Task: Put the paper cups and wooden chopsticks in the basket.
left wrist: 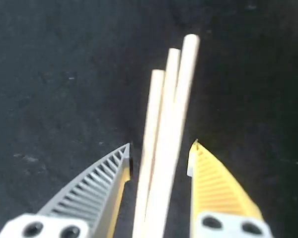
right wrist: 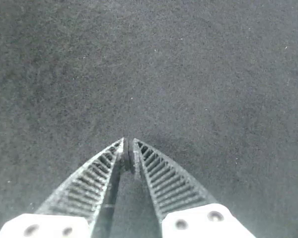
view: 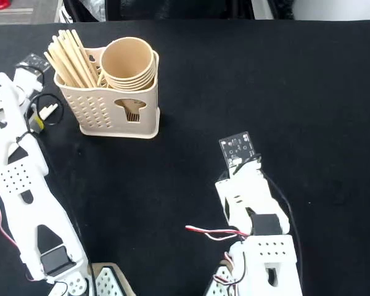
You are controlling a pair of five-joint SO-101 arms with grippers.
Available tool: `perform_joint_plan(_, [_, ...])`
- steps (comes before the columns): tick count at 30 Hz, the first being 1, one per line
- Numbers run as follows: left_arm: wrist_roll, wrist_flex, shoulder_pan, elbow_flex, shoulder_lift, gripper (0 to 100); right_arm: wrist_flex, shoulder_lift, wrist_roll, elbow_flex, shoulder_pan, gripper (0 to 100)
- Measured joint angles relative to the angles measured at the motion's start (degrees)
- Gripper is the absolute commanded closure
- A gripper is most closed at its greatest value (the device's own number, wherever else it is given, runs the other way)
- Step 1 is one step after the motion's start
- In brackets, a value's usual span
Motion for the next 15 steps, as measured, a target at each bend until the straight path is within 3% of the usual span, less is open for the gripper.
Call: perform_joint_plan(15, [-0.18,-7.74,-0.26,2.37,9.76,81,0.00,0.00,0.00,0.00,0.00,98.7])
